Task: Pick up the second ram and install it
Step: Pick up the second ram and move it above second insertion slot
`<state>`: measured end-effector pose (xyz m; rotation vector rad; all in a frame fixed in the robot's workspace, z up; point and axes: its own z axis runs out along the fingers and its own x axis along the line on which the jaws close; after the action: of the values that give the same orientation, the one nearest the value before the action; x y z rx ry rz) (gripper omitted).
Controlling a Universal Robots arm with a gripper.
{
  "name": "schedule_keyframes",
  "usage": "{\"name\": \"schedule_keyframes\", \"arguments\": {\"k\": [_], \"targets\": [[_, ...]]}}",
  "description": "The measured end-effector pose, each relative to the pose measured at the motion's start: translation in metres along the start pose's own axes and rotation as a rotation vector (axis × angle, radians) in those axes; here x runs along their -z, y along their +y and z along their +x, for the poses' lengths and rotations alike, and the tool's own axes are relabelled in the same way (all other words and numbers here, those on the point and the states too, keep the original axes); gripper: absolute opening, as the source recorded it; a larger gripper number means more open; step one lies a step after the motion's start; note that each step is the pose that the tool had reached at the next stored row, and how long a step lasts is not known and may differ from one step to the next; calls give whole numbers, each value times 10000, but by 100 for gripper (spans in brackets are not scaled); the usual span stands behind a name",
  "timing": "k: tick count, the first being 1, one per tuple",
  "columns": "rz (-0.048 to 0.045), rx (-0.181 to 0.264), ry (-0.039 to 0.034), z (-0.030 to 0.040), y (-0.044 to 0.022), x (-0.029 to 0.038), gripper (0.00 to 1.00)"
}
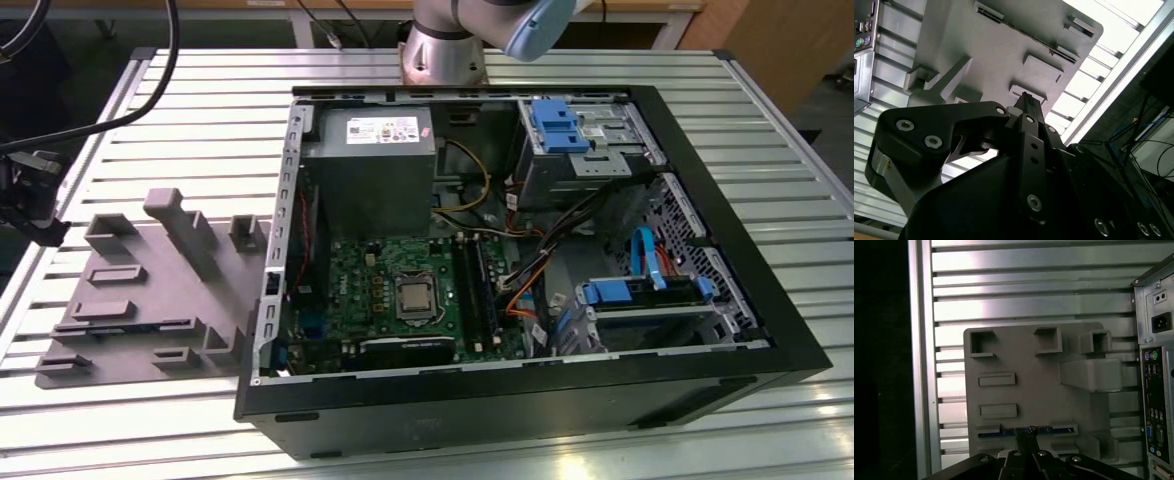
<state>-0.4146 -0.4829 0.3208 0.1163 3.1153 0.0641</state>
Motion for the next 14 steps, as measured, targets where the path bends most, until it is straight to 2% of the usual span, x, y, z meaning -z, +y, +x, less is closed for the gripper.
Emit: {"name": "schedule_keyframes", "arguments": {"k": [4,14], "targets": [[-5,257,11,1,1,-1,11],[-29,1347,57,0,0,-5,11]]}}
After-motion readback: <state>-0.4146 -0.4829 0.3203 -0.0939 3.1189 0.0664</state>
